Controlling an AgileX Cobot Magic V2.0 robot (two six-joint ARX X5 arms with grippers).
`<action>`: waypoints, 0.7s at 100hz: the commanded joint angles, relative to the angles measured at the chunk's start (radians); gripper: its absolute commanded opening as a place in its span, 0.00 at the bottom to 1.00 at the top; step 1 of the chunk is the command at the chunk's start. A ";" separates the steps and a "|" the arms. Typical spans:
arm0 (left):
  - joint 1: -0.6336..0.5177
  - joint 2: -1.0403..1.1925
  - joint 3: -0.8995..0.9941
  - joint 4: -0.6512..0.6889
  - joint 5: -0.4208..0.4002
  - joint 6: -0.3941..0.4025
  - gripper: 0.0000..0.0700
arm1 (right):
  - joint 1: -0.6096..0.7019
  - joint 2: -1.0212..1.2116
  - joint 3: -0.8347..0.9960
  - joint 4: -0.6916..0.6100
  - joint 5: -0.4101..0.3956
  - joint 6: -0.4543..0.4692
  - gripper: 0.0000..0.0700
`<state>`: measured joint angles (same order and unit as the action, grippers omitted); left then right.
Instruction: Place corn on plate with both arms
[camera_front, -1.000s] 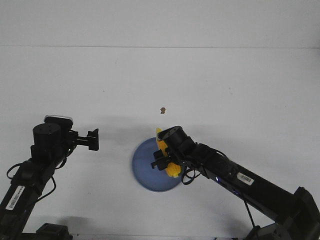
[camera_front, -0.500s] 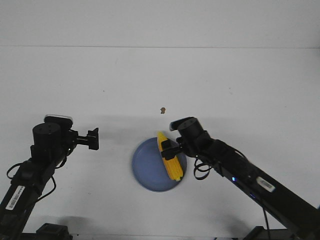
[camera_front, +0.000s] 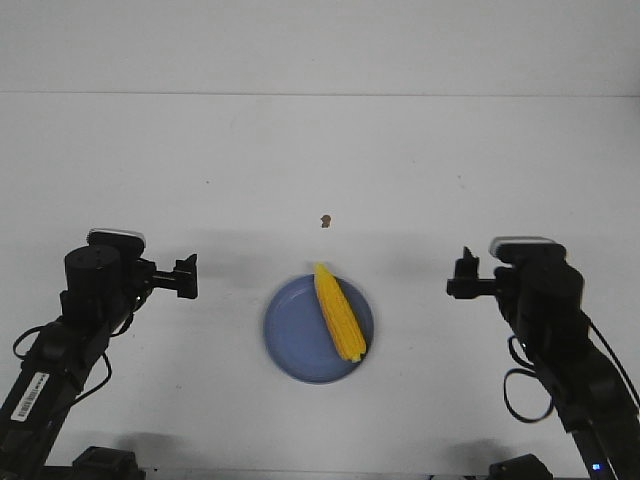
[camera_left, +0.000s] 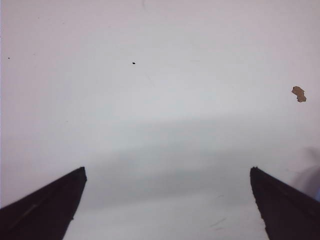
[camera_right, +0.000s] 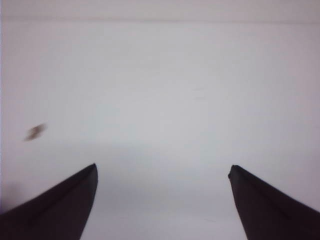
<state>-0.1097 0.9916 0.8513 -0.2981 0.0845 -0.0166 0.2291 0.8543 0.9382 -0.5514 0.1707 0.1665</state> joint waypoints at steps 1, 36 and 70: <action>-0.002 -0.014 0.010 0.005 0.000 0.001 1.00 | -0.034 -0.085 -0.058 0.009 0.018 -0.045 0.79; -0.034 -0.236 -0.146 0.039 0.005 -0.019 0.88 | -0.101 -0.512 -0.318 0.035 -0.009 -0.065 0.79; -0.034 -0.512 -0.314 0.027 -0.037 -0.078 0.76 | -0.101 -0.591 -0.327 0.043 -0.029 -0.086 0.43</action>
<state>-0.1425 0.4942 0.5316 -0.2802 0.0555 -0.0742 0.1276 0.2588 0.6044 -0.5182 0.1516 0.0940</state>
